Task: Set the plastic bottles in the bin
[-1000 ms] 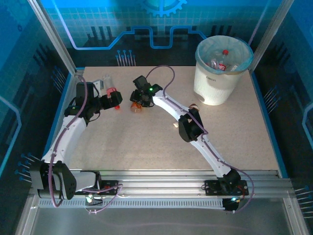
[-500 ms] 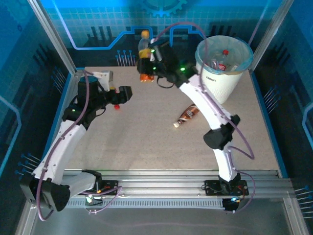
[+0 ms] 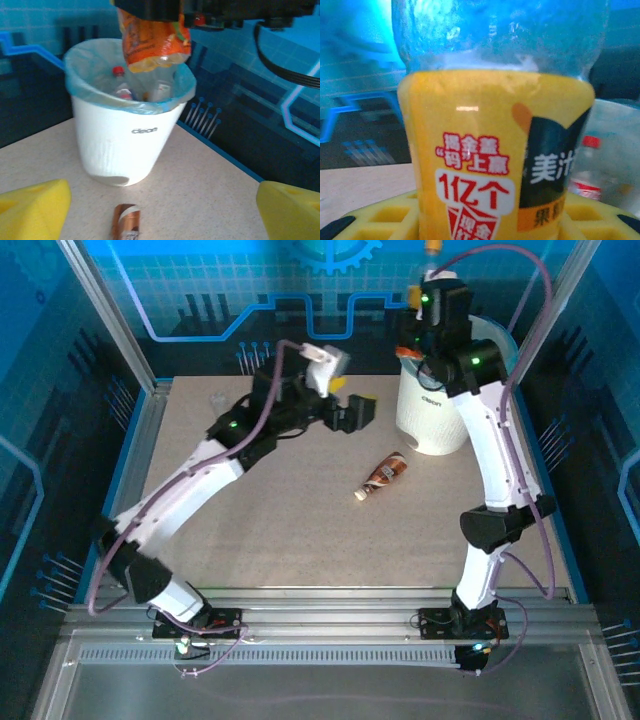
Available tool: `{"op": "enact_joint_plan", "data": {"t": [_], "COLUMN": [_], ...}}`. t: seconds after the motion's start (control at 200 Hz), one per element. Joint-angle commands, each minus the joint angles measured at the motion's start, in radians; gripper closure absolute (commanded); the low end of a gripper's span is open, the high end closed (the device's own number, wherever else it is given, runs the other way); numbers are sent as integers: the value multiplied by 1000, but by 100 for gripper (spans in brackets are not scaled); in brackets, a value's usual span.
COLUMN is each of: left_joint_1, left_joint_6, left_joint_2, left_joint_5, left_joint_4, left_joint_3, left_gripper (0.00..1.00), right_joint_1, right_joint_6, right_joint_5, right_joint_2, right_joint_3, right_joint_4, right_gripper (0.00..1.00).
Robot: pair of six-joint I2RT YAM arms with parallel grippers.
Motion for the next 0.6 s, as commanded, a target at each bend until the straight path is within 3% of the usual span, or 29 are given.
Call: {"op": "enact_joint_plan", "data": {"t": [0.0, 0.185, 0.46, 0.595], "left_joint_1": [-47, -101, -103, -103], "left_joint_6": [6, 3, -57, -76], "left_joint_2": [105, 272, 455, 501], "left_joint_5": [28, 62, 61, 53], "left_joint_4": [2, -36, -80, -101], "left_joint_3": [145, 310, 474, 523], "left_gripper": [4, 3, 3, 3], "right_joint_1": [-93, -228, -303, -309], "right_joint_6": [-41, 8, 19, 21], "right_joint_5": [42, -5, -28, -35], "right_joint_2": [-41, -2, 57, 83], "right_joint_3": [-67, -95, -147, -137], "right_joint_4": [34, 26, 49, 36], "right_gripper": [51, 50, 47, 37]}}
